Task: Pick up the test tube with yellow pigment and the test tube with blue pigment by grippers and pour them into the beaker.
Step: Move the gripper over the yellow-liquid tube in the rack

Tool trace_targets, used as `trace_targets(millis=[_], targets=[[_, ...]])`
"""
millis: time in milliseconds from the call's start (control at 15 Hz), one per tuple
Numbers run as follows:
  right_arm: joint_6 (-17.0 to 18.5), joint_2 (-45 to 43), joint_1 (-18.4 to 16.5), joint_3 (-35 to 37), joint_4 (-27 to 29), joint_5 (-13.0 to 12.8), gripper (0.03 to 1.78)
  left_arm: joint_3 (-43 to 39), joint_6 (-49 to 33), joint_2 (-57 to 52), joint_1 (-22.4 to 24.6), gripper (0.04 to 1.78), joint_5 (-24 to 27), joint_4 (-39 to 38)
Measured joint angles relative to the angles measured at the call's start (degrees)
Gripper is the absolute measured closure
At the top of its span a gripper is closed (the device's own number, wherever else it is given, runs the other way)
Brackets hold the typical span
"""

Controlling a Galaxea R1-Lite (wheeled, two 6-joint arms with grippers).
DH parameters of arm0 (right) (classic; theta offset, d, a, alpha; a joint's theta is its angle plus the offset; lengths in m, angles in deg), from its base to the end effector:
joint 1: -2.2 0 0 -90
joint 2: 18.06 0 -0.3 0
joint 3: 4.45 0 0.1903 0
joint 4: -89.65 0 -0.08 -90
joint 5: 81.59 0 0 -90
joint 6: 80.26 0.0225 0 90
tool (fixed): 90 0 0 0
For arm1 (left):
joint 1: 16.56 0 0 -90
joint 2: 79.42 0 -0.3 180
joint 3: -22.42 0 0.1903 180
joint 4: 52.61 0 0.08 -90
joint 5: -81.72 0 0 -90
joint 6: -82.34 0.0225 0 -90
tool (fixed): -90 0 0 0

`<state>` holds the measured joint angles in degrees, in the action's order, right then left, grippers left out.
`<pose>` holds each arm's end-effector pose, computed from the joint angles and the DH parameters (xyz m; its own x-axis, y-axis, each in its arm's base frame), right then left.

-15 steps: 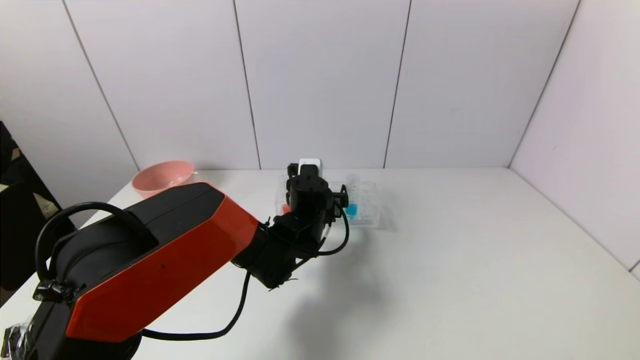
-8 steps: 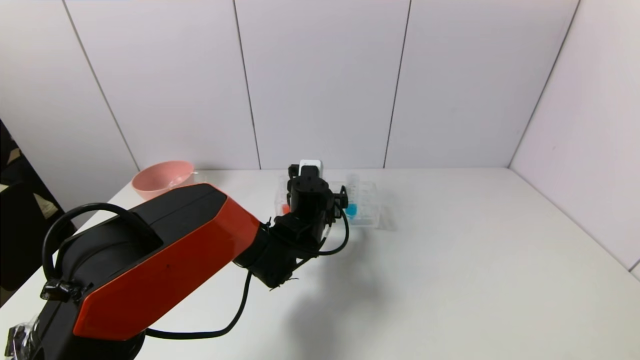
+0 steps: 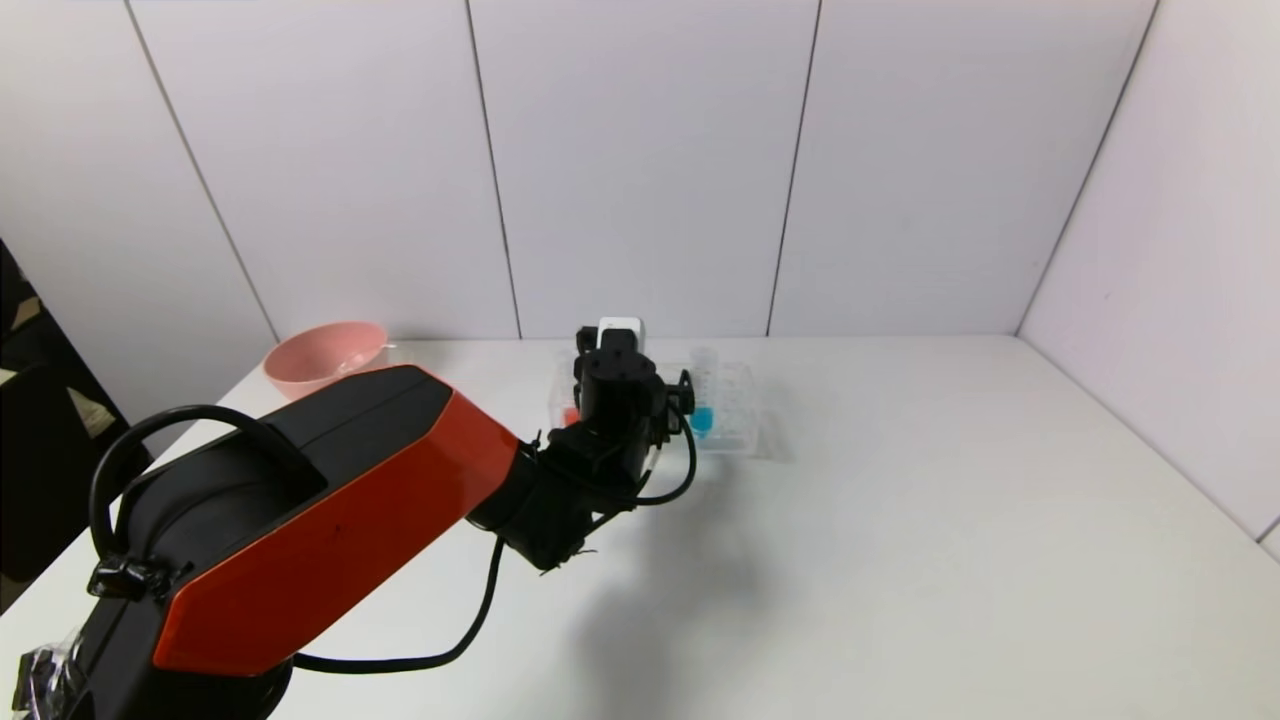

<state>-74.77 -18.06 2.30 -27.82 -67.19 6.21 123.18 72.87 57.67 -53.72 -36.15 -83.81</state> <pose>-0.0228 -0.0009 0.0759 0.9993 -0.0366 0.0037 0.0361 0.9947 0.0958 0.3829 -0.2770 0.0826 0.9841 -0.1593 -0.0790 0.1490 0.9812 -0.1226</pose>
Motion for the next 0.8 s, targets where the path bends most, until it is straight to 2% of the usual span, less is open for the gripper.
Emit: trace_targets(millis=[800], targets=[[0.0,0.0,0.0,0.0,0.0,0.0,0.10,2.7,0.0,1.3,1.3,0.14,0.9,1.8]])
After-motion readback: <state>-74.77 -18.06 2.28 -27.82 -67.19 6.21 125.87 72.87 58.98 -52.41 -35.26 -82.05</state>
